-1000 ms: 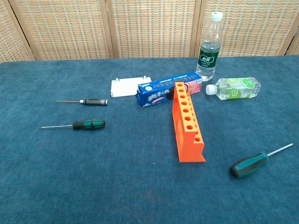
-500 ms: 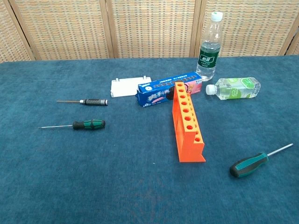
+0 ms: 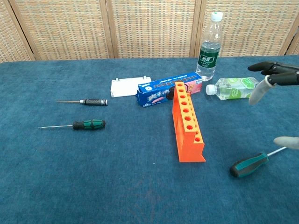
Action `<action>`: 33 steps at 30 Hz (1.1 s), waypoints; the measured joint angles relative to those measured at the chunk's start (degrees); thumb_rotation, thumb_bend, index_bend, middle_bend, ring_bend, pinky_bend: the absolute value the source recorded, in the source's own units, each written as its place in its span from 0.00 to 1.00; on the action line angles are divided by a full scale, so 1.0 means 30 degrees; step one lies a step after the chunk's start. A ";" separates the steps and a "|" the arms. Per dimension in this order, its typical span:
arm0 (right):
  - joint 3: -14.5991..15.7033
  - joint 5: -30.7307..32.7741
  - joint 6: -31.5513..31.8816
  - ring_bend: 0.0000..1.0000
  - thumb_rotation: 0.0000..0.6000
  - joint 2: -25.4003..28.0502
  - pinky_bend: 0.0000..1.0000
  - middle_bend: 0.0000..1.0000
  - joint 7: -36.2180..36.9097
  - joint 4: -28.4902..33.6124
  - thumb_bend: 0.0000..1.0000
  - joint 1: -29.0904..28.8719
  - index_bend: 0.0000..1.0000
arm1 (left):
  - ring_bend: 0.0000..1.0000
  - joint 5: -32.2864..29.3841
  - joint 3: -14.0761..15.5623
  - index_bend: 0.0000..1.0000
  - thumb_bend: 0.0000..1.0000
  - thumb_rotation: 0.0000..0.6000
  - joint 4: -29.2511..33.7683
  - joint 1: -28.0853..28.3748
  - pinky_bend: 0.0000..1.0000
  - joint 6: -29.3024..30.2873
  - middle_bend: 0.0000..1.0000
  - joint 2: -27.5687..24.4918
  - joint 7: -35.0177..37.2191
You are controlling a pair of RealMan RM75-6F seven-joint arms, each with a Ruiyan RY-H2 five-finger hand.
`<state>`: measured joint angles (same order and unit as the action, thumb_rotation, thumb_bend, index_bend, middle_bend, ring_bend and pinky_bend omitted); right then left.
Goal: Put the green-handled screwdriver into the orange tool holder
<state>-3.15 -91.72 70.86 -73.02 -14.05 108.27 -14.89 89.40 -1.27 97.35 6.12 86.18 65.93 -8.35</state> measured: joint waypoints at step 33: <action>-0.0016 0.4078 -0.3957 0.00 1.00 -0.3779 0.00 0.00 0.0411 -0.4403 0.20 -0.2485 0.39 | 0.00 -0.0083 -0.0069 0.00 0.00 1.00 -0.0080 0.0036 0.00 -0.0068 0.00 0.0049 0.0005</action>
<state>-3.20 -79.49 58.99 -84.35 -12.82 95.06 -22.35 89.15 -1.48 97.10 6.23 85.97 66.08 -8.34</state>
